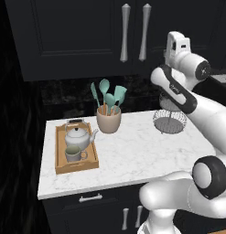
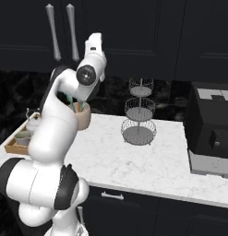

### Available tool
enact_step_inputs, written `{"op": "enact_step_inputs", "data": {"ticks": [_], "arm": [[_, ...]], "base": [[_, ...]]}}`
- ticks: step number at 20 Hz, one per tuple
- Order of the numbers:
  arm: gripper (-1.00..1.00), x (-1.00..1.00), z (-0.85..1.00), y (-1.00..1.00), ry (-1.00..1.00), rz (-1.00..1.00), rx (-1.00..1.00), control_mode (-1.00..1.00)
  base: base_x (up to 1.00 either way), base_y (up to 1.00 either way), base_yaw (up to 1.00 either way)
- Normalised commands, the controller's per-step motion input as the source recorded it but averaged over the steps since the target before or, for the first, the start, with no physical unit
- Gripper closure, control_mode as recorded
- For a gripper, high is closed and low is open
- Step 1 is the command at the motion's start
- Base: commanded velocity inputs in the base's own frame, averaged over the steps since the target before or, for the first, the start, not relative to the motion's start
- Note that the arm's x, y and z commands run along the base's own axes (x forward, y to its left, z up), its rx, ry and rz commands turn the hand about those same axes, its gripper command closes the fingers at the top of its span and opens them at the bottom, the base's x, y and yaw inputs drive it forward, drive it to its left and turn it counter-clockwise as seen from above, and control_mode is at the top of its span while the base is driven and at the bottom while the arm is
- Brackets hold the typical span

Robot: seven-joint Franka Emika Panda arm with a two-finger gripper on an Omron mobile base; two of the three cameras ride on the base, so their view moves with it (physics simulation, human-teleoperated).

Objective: Pick the kettle from the counter and place it on the tray. Then pick the mug from the cabinet and place it on the tray. Then close the cabinet doors.

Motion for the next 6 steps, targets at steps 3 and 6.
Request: {"op": "enact_step_inputs", "data": {"ticks": [3,6], "arm": [[1.0,0.78,0.0,0.0,0.07,0.0,0.02,-1.0],[1.0,0.7,-0.02,0.0,0.03,-0.01,0.01,-1.0]], "base": [[0.0,0.0,0.0],[0.0,0.0,0.0]]}}
